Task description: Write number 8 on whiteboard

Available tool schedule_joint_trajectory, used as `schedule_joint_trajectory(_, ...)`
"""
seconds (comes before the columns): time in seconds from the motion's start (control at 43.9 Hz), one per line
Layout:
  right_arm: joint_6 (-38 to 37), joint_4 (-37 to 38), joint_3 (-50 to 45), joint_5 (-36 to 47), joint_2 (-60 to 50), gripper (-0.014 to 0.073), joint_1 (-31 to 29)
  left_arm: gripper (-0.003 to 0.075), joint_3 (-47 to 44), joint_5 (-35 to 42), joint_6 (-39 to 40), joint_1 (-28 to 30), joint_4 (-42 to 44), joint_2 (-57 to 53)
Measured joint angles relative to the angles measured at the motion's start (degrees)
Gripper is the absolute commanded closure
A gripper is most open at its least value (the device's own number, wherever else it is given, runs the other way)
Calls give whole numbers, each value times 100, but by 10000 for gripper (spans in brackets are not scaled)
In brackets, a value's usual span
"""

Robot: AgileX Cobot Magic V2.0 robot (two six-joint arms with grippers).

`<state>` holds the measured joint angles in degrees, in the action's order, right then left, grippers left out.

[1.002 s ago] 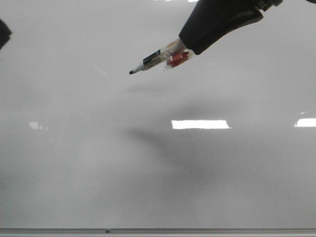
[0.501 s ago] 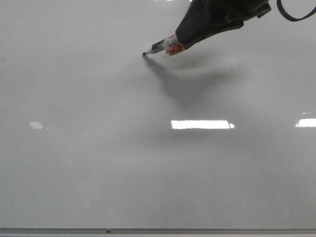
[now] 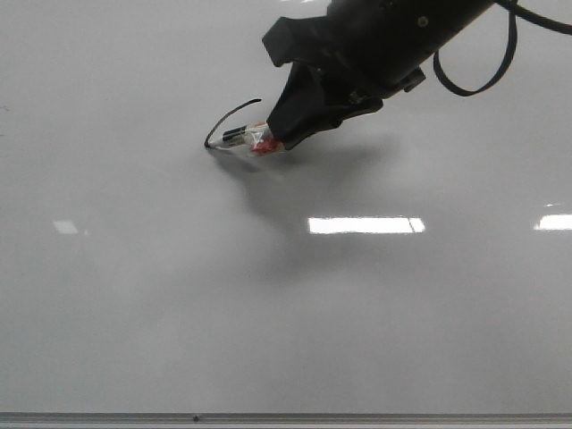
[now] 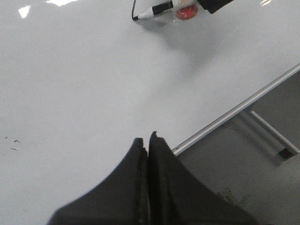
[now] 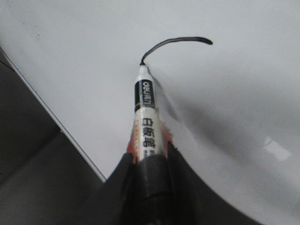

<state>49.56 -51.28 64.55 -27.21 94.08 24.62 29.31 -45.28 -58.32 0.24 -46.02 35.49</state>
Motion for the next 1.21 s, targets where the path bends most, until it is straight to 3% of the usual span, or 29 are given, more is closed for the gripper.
schedule_joint_trajectory(0.251, 0, 59, -867, 89, -636, 652, -461, 739, 0, 2, 0, 0, 0, 0)
schedule_joint_trajectory(0.456, 0, 120, -1223, 145, -636, 652, -342, 739, 0, 2, 0, 0, -12, 0)
schedule_joint_trajectory(0.706, 0, -16, -706, 373, -18, 652, 312, 739, 0, 2, 0, 0, -12, 0)
schedule_joint_trajectory(0.888, -11, -237, -360, 373, 140, 652, 412, 739, 0, 2, 0, 0, -12, 0)
schedule_joint_trajectory(1.207, -11, -276, -653, 375, -646, 652, -292, 739, 0, 2, 0, 0, -12, 0)
